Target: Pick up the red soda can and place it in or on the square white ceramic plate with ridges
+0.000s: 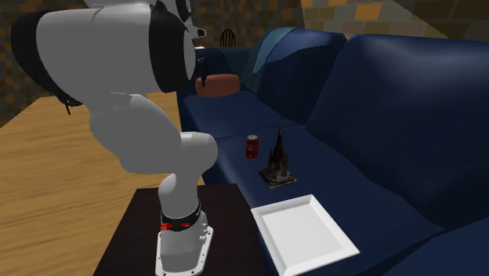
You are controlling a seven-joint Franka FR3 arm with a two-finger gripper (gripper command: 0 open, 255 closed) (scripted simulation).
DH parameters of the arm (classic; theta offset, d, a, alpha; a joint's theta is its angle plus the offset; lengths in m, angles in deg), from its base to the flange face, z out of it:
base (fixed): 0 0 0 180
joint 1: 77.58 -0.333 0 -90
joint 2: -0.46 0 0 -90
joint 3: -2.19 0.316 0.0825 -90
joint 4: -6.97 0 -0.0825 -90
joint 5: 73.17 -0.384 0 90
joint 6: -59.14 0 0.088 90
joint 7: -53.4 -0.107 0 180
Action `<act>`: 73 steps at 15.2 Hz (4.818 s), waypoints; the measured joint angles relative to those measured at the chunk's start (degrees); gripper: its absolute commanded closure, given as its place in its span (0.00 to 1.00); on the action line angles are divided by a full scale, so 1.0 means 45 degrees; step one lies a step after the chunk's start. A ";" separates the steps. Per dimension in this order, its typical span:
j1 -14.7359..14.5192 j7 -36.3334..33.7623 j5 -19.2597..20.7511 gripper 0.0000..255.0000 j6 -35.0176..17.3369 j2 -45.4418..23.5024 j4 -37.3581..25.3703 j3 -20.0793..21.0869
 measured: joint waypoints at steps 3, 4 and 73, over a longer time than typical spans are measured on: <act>0.0087 0.0238 0.0142 0.00 -0.0381 -0.0138 0.0260 -0.0284; 0.0151 0.0410 0.0242 0.00 -0.0648 -0.0256 0.0419 -0.0489; 0.0885 0.7432 -0.1297 1.00 -0.7925 -1.0314 -0.1468 -0.6379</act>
